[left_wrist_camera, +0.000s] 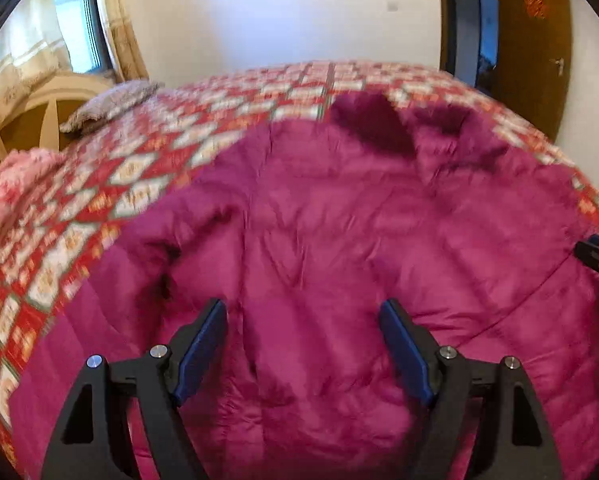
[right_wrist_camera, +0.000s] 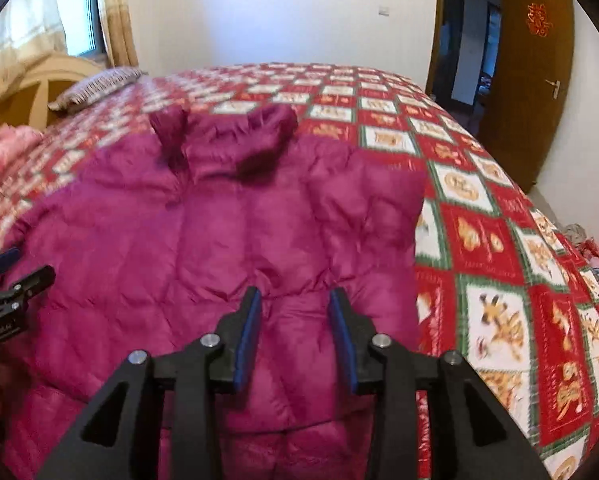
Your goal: Fold large clothes
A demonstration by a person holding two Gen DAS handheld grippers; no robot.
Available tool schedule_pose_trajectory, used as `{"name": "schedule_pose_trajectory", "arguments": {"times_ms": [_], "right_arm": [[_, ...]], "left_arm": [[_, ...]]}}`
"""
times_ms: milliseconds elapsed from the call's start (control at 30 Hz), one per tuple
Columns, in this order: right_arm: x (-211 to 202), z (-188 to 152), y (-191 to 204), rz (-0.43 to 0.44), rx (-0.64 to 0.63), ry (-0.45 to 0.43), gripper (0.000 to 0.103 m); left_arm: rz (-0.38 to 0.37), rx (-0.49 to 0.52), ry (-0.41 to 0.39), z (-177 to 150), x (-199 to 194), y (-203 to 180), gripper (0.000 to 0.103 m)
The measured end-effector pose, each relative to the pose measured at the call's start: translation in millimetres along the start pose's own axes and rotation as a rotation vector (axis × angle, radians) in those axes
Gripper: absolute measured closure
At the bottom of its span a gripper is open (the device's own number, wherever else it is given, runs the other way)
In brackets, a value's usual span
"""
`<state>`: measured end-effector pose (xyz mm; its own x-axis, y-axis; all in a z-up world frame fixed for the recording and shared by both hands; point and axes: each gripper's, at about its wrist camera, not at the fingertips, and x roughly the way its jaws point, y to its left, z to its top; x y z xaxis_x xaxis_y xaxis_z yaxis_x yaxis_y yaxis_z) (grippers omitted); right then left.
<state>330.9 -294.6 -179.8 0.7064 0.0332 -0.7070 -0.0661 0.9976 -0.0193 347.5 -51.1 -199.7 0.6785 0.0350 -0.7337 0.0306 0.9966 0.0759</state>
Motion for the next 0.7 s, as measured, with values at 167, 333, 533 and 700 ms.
{"name": "schedule_pose_trajectory", "arguments": {"times_ms": [167, 333, 533, 700], "right_arm": [[14, -8, -3, 0.003, 0.02, 0.014, 0.064], [17, -9, -4, 0.011, 0.029, 0.012, 0.064], [18, -10, -3, 0.008, 0.026, 0.012, 0.064], [18, -10, -3, 0.005, 0.024, 0.012, 0.064]], "left_arm": [[-0.01, -0.01, 0.02, -2, 9, 1, 0.019], [-0.029, -0.046, 0.036, -4, 16, 8, 0.014], [-0.018, -0.04, 0.048, -5, 20, 7, 0.01], [-0.013, -0.053, 0.065, -5, 24, 8, 0.004]]}}
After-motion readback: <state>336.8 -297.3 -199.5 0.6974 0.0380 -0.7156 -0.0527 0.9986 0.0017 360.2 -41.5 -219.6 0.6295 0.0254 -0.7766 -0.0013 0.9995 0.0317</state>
